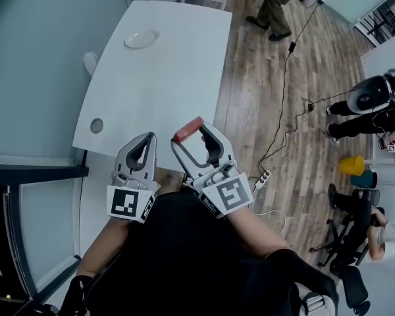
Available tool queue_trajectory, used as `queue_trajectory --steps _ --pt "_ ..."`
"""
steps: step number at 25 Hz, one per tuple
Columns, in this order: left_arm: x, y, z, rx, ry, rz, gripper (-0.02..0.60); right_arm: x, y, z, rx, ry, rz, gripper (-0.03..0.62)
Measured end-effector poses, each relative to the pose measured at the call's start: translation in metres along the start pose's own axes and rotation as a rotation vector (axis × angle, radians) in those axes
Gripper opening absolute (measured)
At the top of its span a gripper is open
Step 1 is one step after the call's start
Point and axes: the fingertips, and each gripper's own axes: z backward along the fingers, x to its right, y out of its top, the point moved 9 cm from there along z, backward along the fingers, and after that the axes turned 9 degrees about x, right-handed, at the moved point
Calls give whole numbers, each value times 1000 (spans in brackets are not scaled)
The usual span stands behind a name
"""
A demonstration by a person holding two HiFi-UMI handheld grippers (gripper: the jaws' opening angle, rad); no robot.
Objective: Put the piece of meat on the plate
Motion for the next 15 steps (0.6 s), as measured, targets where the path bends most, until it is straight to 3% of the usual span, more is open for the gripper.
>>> queue_trajectory --steps 8,15 --pt "-2 -3 -42 -8 41 -7 -8 44 -2 -32 -3 52 -11 282" --pt "-43 -13 -58 -21 51 7 -8 46 -14 -72 -31 23 -35 282"
